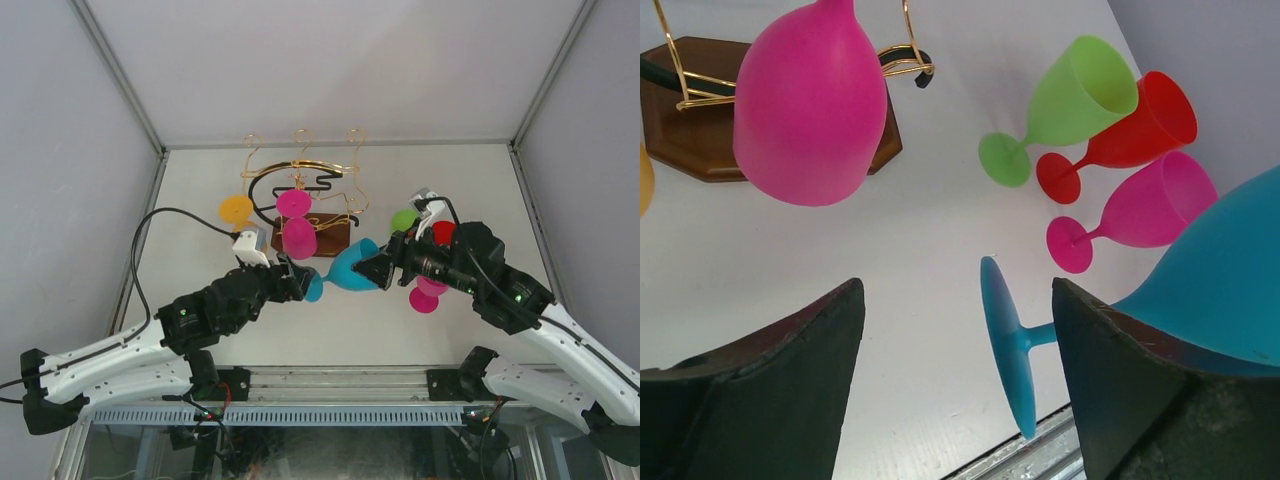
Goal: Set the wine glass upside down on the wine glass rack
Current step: Turn the wine glass upside down at the wine rack.
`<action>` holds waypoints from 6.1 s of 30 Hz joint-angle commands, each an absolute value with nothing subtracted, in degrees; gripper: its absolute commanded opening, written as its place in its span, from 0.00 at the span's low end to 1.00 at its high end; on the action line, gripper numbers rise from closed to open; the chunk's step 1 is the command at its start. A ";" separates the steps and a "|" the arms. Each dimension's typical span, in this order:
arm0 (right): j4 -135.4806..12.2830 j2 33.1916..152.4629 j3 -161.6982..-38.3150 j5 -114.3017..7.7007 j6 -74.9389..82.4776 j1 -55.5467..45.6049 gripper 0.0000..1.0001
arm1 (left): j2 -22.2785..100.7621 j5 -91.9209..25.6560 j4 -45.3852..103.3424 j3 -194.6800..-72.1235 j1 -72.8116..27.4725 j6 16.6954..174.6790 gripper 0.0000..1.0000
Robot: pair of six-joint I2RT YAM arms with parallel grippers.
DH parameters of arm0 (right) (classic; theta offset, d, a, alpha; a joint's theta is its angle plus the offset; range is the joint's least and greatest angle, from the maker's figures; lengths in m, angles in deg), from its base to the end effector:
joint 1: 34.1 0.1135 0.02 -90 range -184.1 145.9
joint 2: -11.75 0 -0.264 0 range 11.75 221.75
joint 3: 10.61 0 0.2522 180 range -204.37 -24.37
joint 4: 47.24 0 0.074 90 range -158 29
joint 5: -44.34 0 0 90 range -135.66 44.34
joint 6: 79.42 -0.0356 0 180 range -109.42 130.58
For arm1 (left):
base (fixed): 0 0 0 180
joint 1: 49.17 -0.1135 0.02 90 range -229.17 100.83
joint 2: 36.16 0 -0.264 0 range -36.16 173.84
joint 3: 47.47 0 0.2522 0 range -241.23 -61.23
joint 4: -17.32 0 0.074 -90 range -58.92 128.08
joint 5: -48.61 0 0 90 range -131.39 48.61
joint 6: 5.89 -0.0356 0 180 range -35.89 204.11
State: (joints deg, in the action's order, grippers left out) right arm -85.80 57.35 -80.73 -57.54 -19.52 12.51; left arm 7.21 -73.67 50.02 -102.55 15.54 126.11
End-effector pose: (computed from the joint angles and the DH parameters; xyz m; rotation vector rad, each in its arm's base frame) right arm 0.1117 0.1288 0.3804 -0.4382 1.9136 1.1076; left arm 0.0908 -0.1476 0.3087 0.0035 1.9446 -0.7225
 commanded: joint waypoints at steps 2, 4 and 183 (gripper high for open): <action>-81.13 56.40 -80.97 -56.87 -21.10 13.10 0.62 | 6.97 -72.04 46.11 -102.36 15.77 126.65 0.73; -81.05 56.32 -80.97 -56.78 -21.23 13.10 0.61 | 6.90 -71.85 45.61 -102.27 15.77 126.56 0.68; -65.96 59.37 -65.06 -43.05 40.80 37.07 0.00 | -11.37 -43.29 48.59 -104.25 15.76 62.74 1.00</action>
